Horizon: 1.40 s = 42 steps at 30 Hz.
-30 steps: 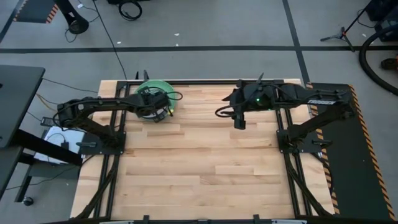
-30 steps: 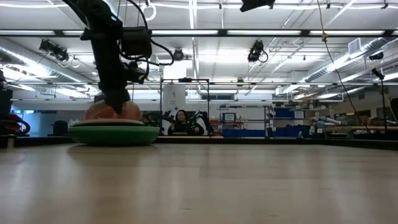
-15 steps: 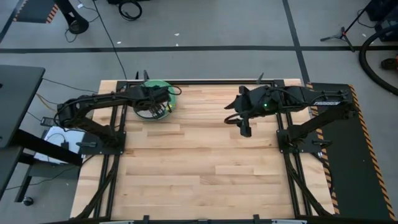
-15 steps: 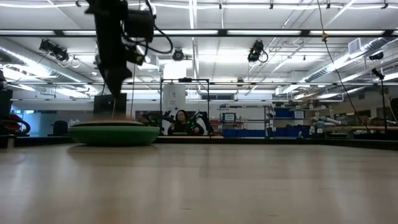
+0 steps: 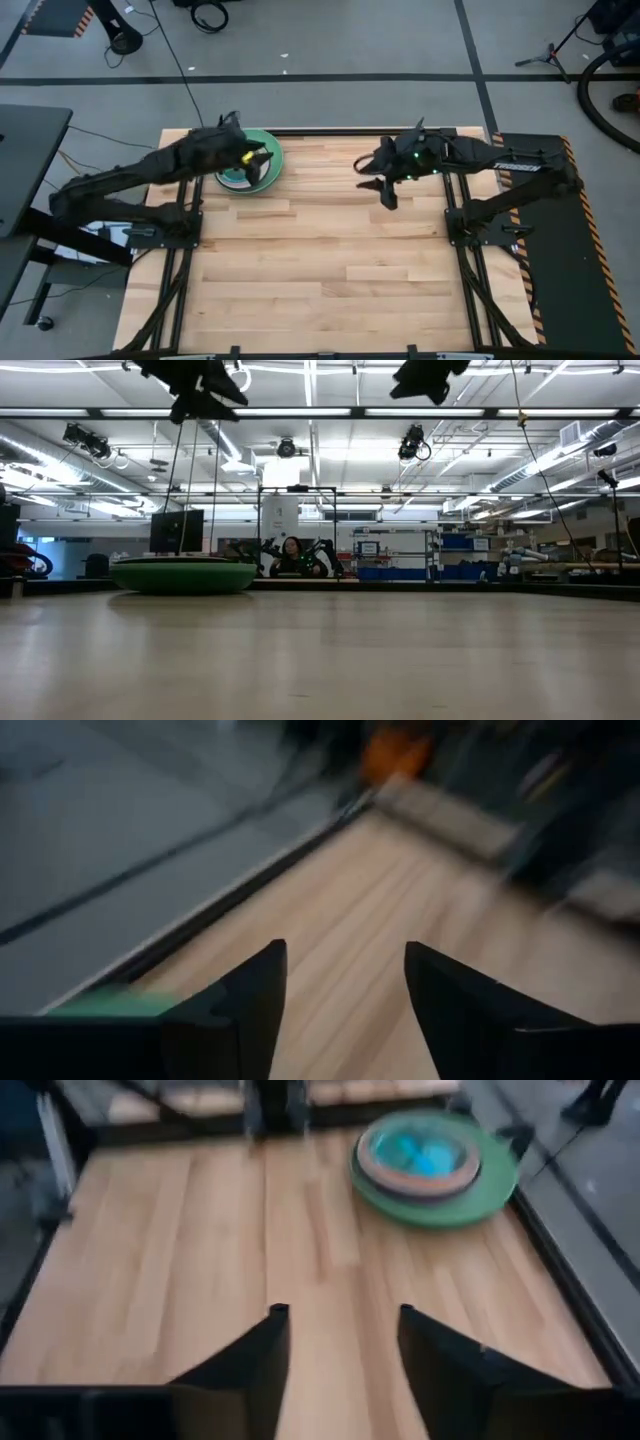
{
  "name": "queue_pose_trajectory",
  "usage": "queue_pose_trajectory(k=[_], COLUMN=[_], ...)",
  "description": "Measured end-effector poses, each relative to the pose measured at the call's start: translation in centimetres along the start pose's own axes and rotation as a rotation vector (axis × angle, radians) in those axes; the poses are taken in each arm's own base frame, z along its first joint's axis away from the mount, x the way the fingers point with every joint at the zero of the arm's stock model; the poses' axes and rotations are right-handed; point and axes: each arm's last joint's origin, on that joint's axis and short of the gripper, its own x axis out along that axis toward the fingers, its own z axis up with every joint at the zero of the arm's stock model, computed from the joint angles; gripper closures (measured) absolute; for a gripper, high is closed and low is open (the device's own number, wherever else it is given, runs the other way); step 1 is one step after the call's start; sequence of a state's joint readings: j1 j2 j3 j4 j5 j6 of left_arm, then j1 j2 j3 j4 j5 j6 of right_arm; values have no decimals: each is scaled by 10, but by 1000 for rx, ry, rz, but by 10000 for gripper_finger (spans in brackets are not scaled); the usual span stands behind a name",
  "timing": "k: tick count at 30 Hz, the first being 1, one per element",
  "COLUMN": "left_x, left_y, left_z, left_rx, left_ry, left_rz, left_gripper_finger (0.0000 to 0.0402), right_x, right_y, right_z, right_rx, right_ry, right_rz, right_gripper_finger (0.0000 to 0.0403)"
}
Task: Stack plastic plates
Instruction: Return to Home Position
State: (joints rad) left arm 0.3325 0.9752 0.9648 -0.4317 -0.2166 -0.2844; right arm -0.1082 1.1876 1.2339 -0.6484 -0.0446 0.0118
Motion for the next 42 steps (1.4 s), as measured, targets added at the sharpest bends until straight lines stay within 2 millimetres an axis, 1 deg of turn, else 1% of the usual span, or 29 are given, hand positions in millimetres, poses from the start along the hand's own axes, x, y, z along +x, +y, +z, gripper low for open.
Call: queue_pose_trajectory(k=[3,5,7,8,10,12,13,14,17,20,23,25,28,31,34,36,38,40,41,42], left_x=[-5,-5,-4,-4,-7,-15,-20,-26,-44,-63,-76,-82,-81,-72,-59,-51,-43,-41,-40,-39], left_y=[2,4,3,2,-1,-2,-3,-2,2,7,15,21,28,34,38,39,39,38,38,38], left_z=[-12,-25,-36,-41,-47,-49,-50,-51,-54,-58,-68,-78,-102,-128,-153,-165,-174,-177,-178,-180], left_rx=[-74,-98,-103,-97,-79,-19,20,53,142,204,203,175,86,17,-25,-50,-61,-73,-74,-65], left_ry=[-196,-262,-291,-283,-269,-265,-270,-268,-287,-331,-412,-478,-554,-607,-631,-636,-620,-579,-554,-535], left_rz=[-117,-153,-185,-194,-218,-240,-249,-253,-269,-306,-336,-365,-433,-469,-485,-497,-514,-530,-536,-551], left_gripper_finger=[207,220,241,256,296,349,374,387,394,396,397,397,398,398,399,399,399,399,399,399], right_x=[14,18,12,6,-13,-36,-47,-56,-80,-93,-92,-91,-92,-90,-79,-69,-54,-41,-34,-26], right_y=[-9,-11,-14,-15,-15,-12,-10,-9,-4,2,4,5,6,6,6,5,5,4,3,2], right_z=[-15,-25,-33,-35,-39,-46,-52,-59,-87,-119,-155,-172,-185,-195,-197,-198,-206,-215,-220,-227], right_rx=[8,-2,-2,2,10,-2,-14,-24,-28,21,16,1,-19,-63,-67,-45,11,93,139,183], right_ry=[-120,-190,-234,-251,-299,-353,-374,-388,-465,-514,-473,-478,-571,-664,-693,-755,-803,-855,-870,-841], right_rz=[41,64,56,49,39,37,36,35,47,128,178,202,209,204,220,256,293,320,324,317], right_gripper_finger=[271,319,370,386,391,391,395,396,396,398,398,398,399,400,398,397,396,396,396,395])
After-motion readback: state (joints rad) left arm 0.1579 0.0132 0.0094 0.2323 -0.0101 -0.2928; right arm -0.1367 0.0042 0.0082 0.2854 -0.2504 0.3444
